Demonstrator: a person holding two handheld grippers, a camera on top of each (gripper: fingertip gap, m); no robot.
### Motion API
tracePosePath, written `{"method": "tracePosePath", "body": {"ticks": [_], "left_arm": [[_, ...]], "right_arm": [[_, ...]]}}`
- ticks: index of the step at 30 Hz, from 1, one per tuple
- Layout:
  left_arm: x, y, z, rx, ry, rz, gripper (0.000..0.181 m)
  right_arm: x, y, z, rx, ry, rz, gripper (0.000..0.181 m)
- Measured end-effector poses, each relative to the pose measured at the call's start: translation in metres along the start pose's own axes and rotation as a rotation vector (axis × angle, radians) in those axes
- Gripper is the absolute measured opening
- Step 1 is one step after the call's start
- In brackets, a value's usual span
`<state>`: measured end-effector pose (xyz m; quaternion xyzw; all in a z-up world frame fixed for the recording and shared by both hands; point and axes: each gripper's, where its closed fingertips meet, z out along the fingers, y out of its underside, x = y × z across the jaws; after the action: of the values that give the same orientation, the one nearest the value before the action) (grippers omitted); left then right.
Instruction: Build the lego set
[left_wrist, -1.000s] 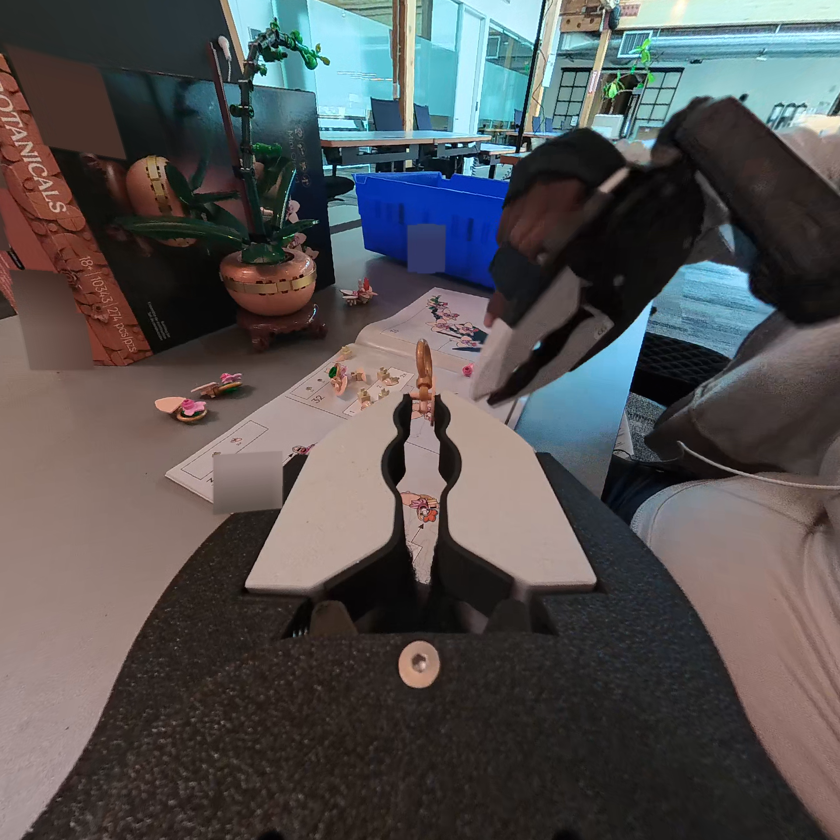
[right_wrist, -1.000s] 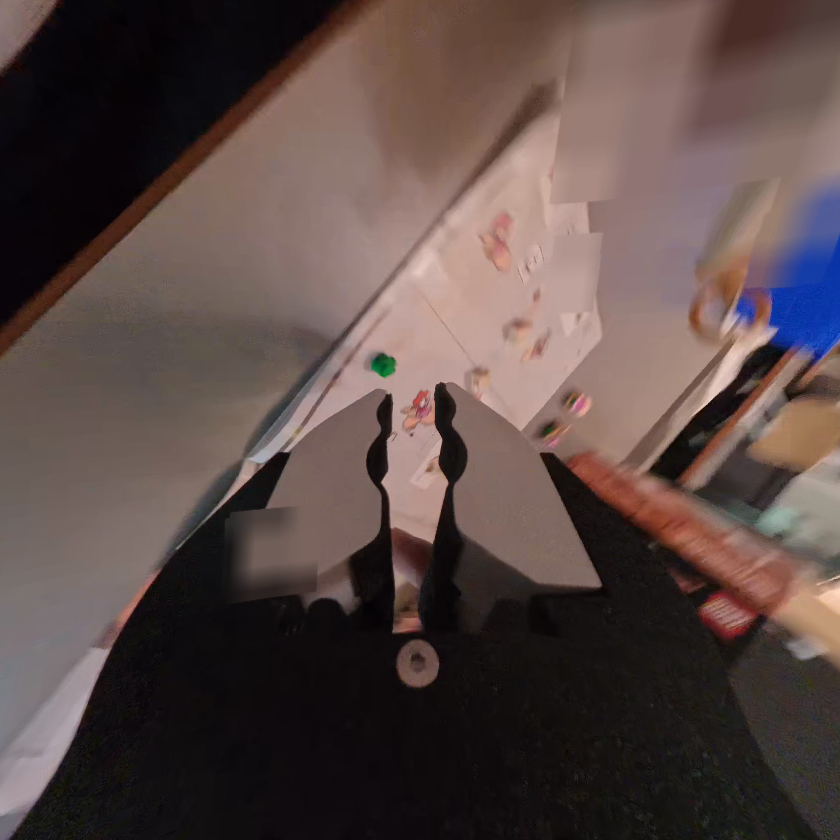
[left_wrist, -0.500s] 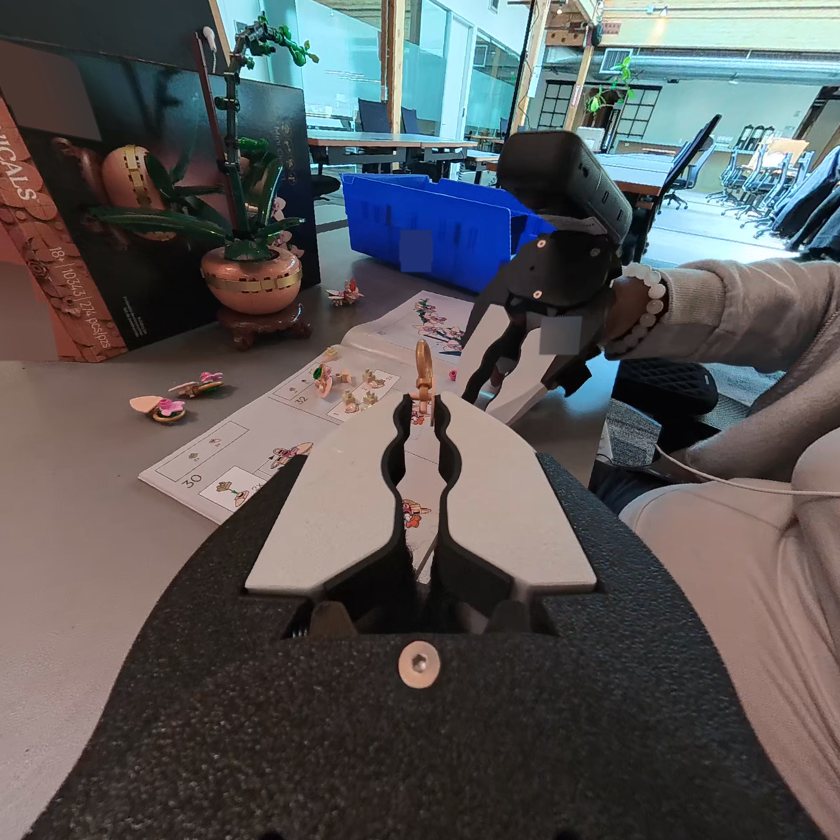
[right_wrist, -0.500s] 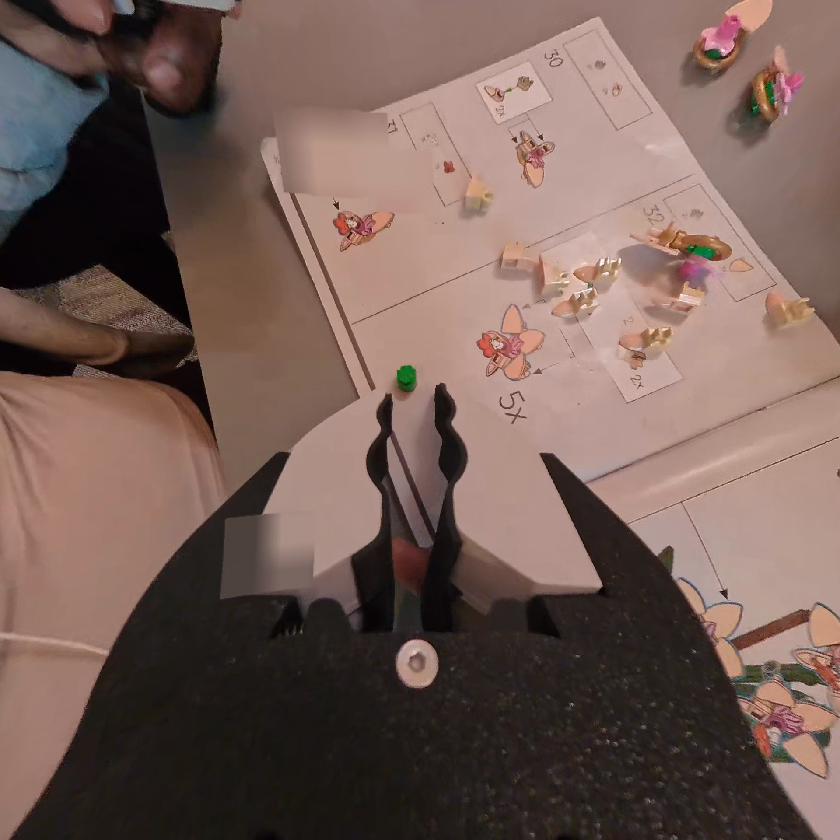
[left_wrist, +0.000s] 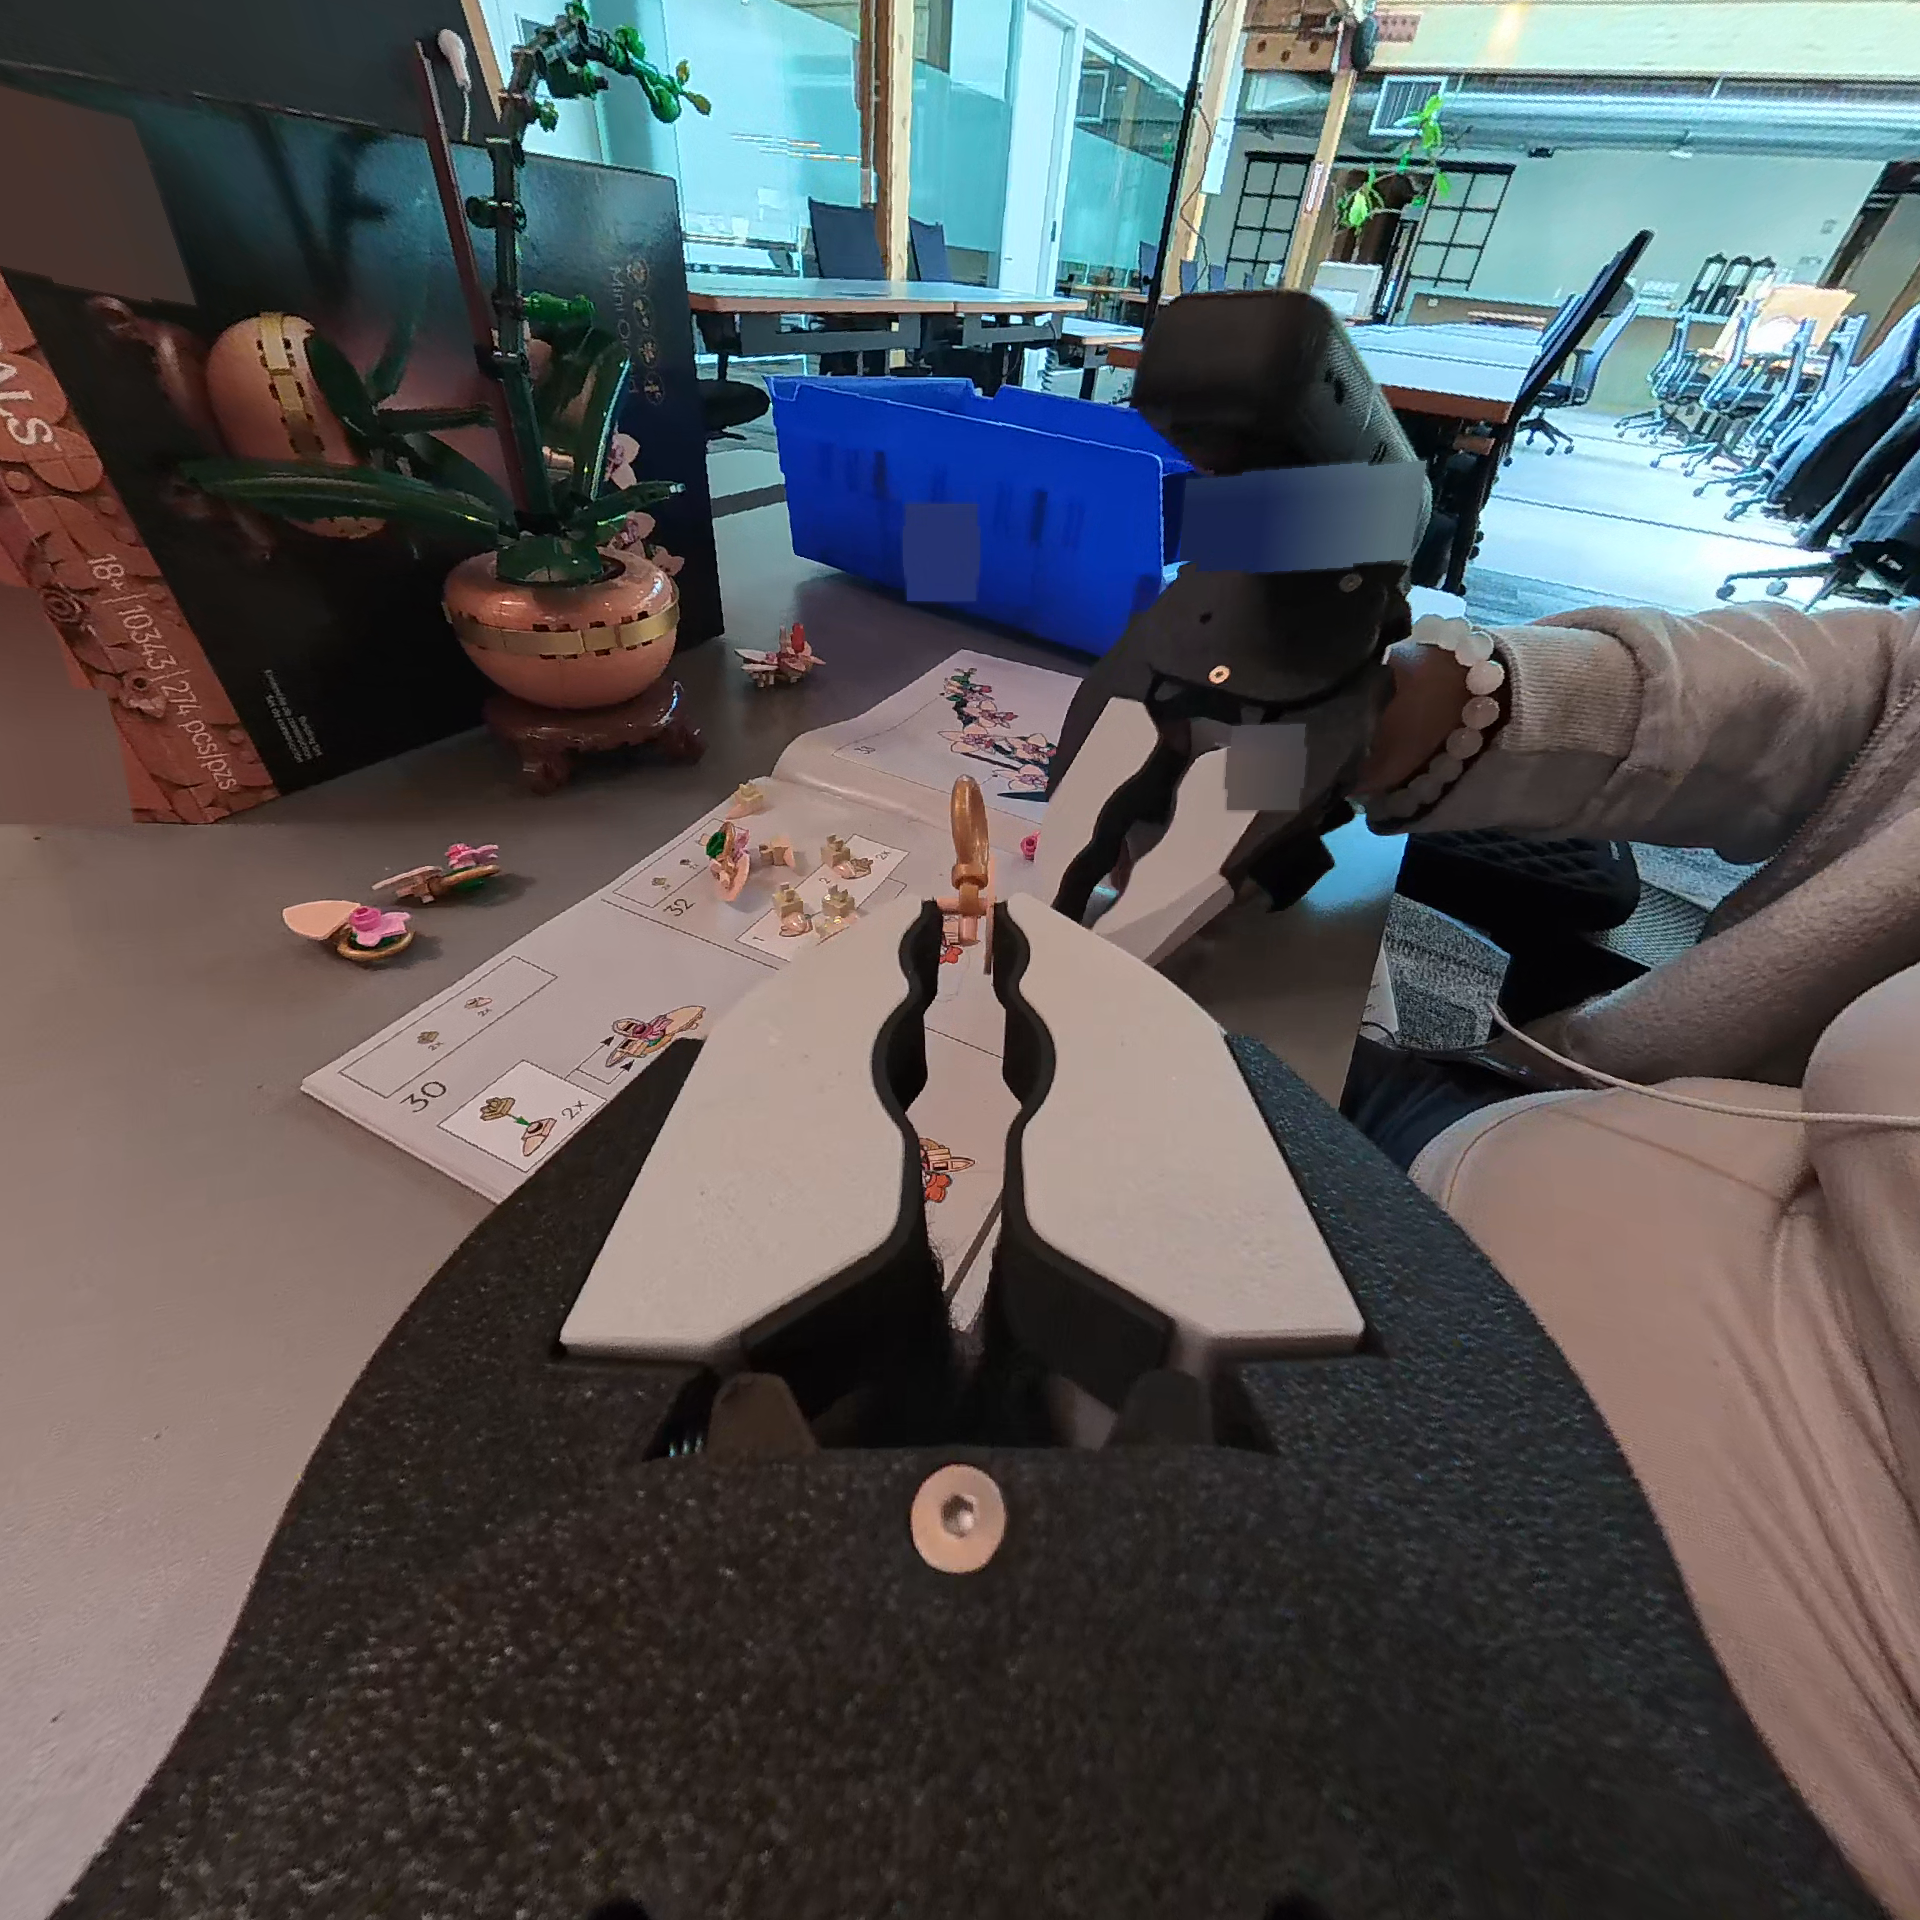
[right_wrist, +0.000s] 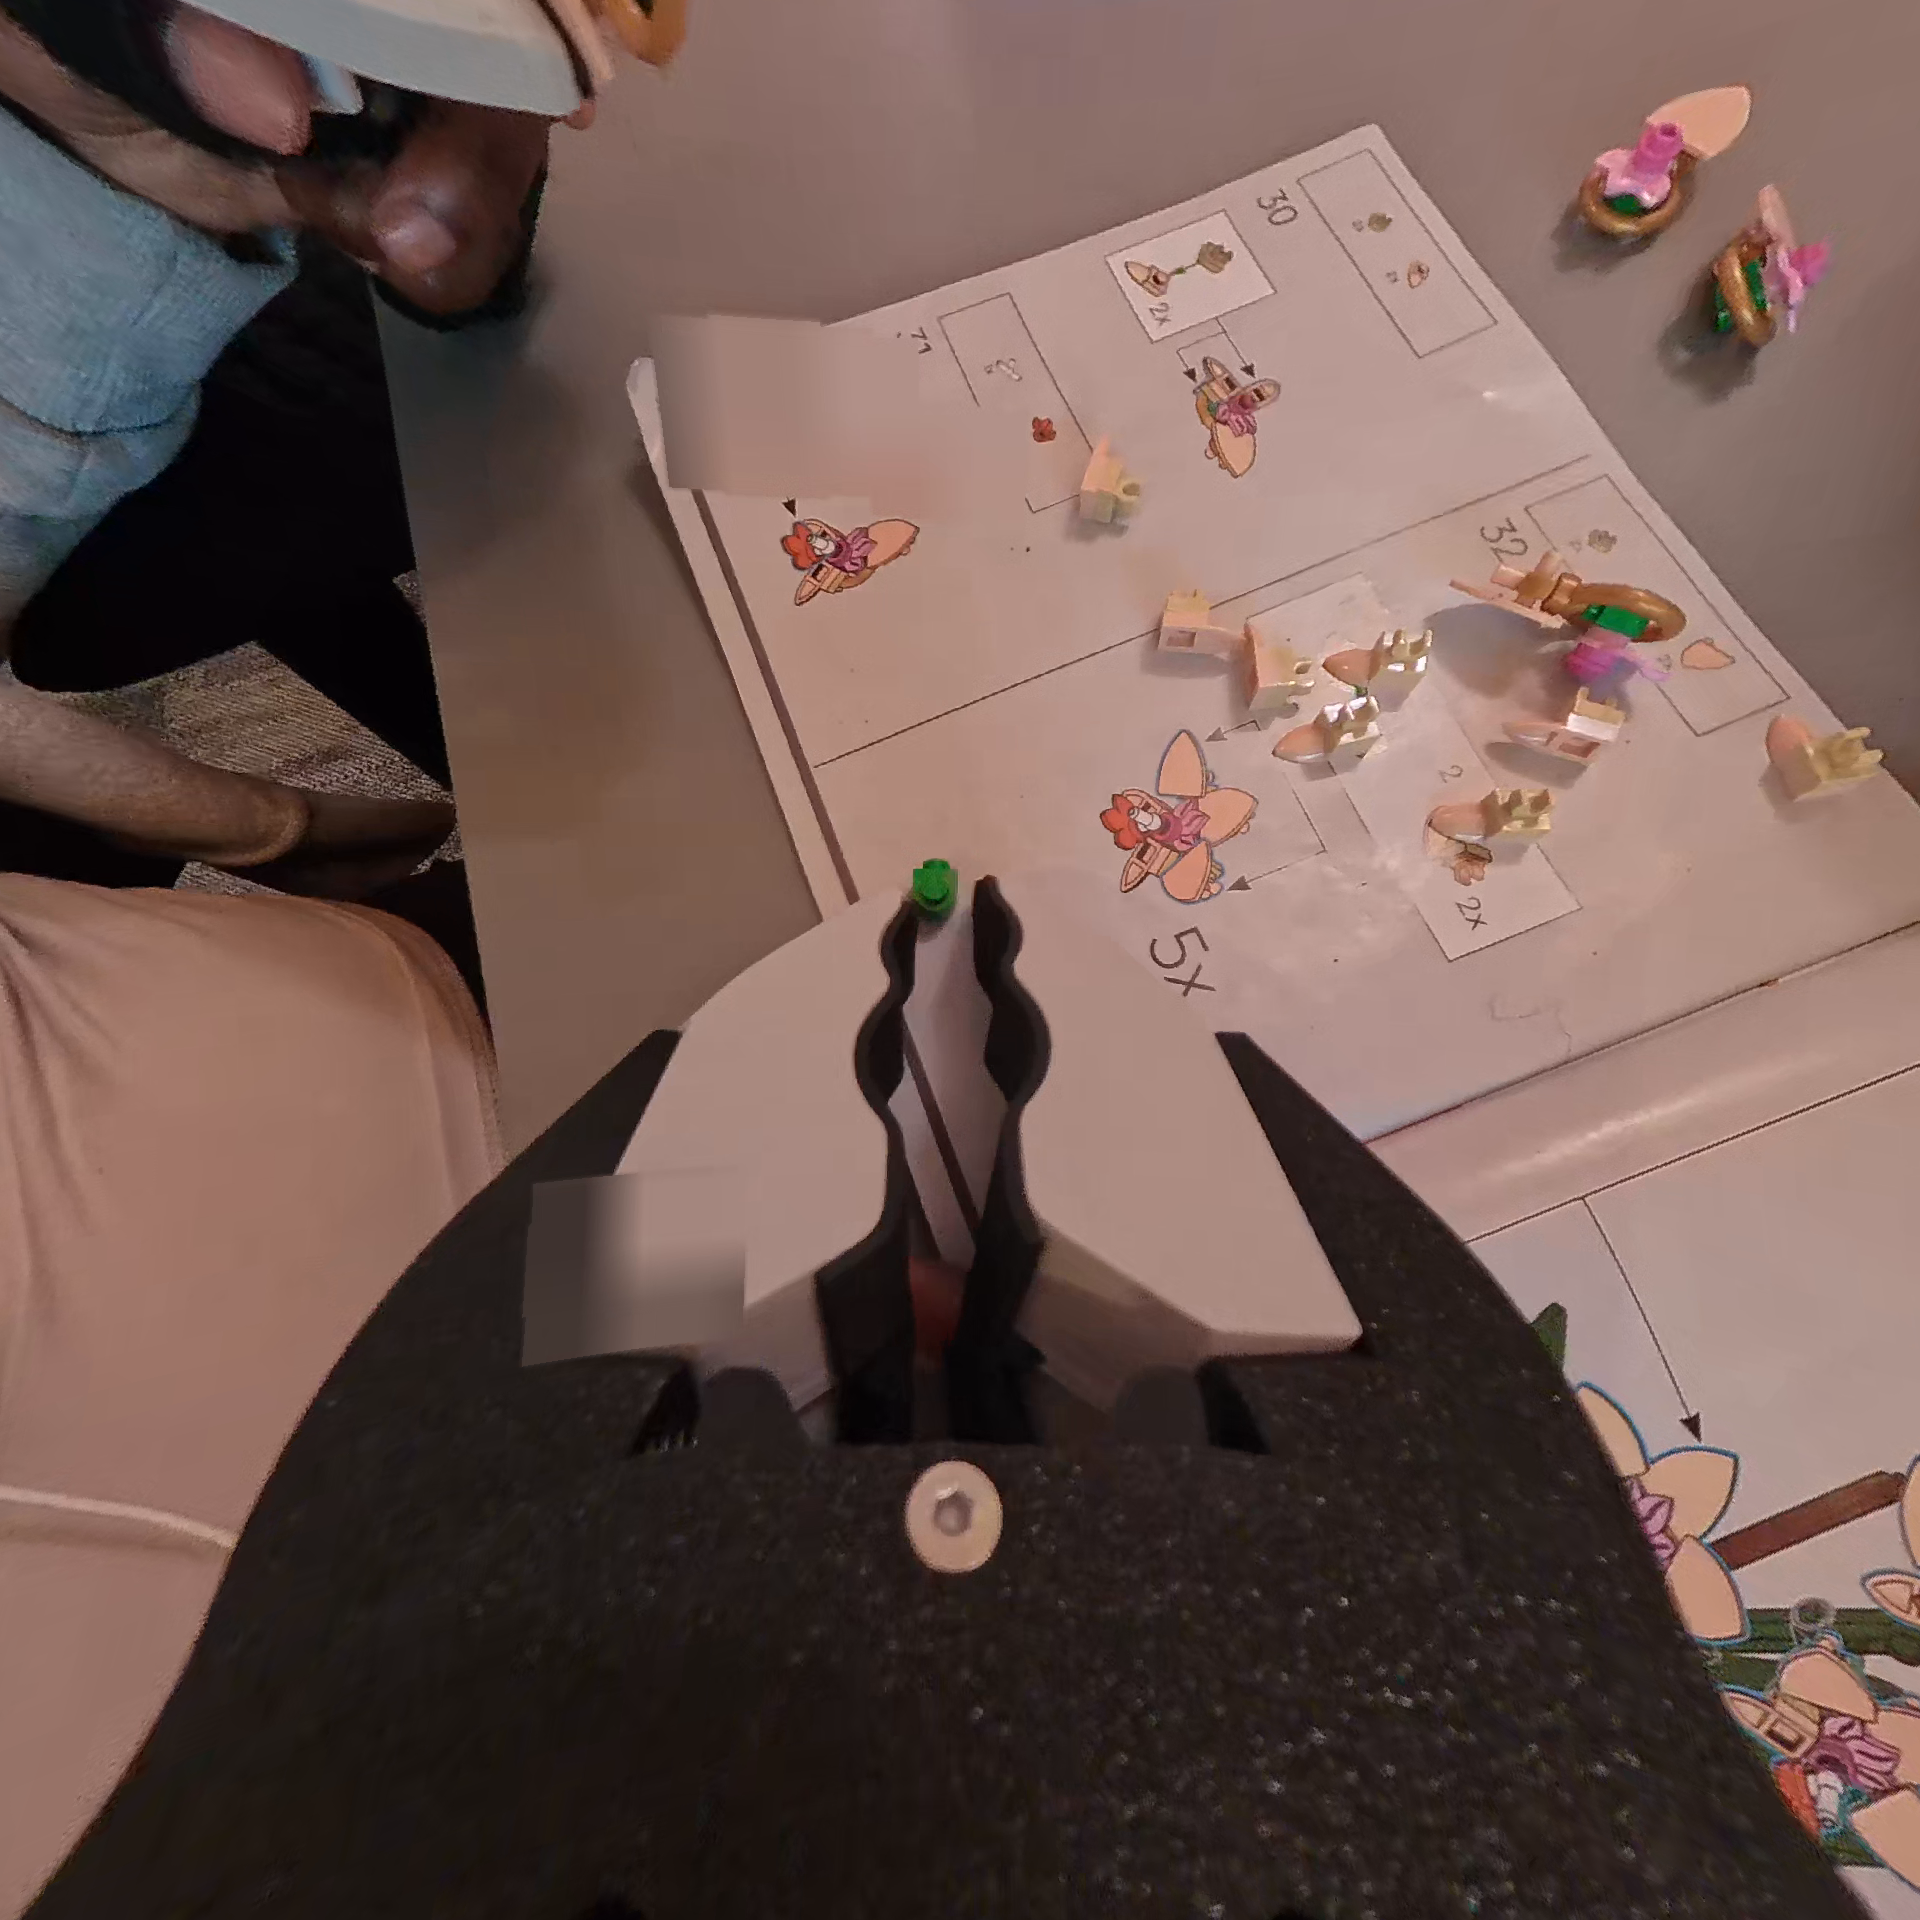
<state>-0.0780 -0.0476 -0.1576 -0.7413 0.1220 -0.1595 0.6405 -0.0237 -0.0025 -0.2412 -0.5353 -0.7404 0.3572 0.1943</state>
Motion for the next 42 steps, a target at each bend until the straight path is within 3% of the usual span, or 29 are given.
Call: {"method": "tracePosePath", "body": {"ticks": [5, 10, 30, 37, 42], "left_arm": [[-0.0004, -0.0001, 0.0, 0.0, 0.0, -0.005, 0.009], [-0.0001, 0.0002, 0.0001, -0.002, -0.001, -0.001, 0.009], [0.0001, 0.0008, 0.0006, -0.007, -0.003, 0.005, 0.009], [0.0001, 0.0011, 0.0007, -0.009, -0.003, 0.006, 0.009], [0.0002, 0.0013, 0.001, -0.011, -0.003, 0.008, 0.009]], "right_arm": [[-0.0018, -0.0011, -0.0051, -0.046, -0.005, -0.065, 0.013], [-0.0014, 0.0025, -0.002, -0.107, 0.004, 0.01, 0.013], [-0.0025, -0.0027, -0.0009, -0.096, 0.075, 0.009, 0.007], [-0.0025, -0.0028, -0.0007, -0.106, 0.087, -0.007, 0.015], [-0.0024, -0.0001, 0.0017, -0.115, 0.086, -0.006, 0.008]]}}
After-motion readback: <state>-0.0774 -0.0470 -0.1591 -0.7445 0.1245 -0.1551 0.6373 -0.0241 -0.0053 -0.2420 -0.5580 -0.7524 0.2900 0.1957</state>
